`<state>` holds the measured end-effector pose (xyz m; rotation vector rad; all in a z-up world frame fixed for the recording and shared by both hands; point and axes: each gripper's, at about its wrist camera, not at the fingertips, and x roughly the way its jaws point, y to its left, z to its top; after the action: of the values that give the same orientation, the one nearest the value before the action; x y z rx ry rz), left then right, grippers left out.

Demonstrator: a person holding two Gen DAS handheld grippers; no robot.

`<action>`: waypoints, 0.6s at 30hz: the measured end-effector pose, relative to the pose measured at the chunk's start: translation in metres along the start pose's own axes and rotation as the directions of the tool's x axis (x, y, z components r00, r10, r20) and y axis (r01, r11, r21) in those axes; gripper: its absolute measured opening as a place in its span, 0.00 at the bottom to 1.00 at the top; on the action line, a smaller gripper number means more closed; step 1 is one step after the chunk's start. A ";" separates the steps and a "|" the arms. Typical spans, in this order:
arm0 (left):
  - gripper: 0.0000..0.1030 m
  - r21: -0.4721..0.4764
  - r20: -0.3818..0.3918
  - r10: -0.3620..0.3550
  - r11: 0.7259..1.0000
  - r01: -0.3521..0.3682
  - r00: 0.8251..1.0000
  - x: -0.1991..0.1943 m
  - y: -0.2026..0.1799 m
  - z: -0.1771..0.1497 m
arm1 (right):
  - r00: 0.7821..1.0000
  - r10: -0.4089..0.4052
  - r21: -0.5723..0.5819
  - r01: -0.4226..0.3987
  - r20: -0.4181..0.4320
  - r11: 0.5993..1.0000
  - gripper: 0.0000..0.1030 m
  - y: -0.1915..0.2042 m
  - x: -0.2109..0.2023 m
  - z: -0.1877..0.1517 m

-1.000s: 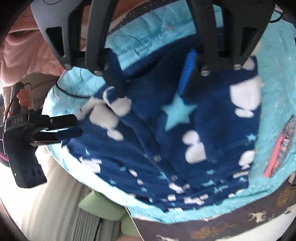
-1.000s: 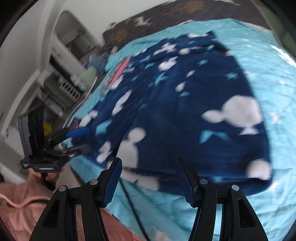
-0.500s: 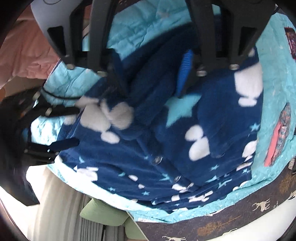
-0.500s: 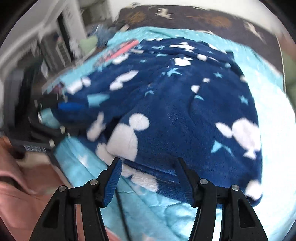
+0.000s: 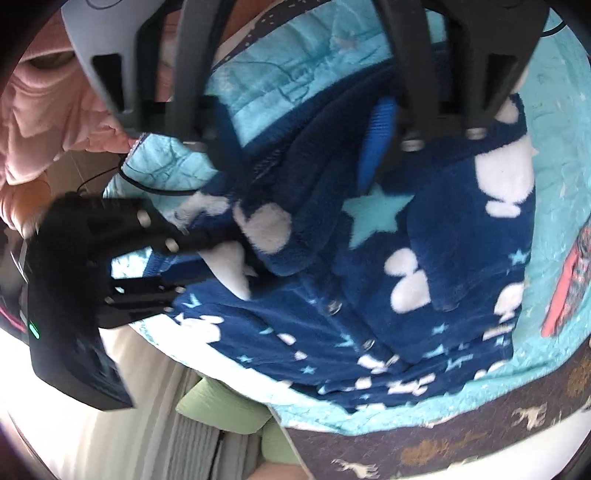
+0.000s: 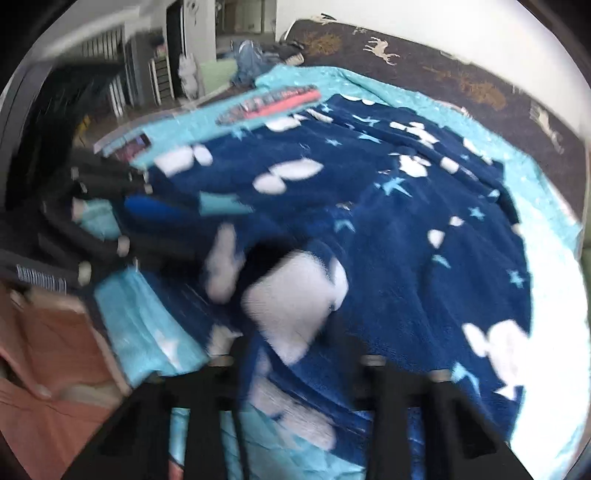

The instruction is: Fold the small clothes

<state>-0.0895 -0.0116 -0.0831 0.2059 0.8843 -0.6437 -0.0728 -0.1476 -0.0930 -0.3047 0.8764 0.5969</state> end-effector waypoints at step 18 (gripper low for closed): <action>0.16 -0.200 0.087 -0.112 0.972 0.127 0.990 -0.018 0.040 0.006 | 0.982 0.189 0.044 -0.188 -0.005 0.981 0.29 0.001 -0.007 -0.003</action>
<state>-0.0694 0.0254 -0.0689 -0.0575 0.8881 -0.6630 -0.0785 -0.1505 -0.0894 -0.1858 0.9320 0.7512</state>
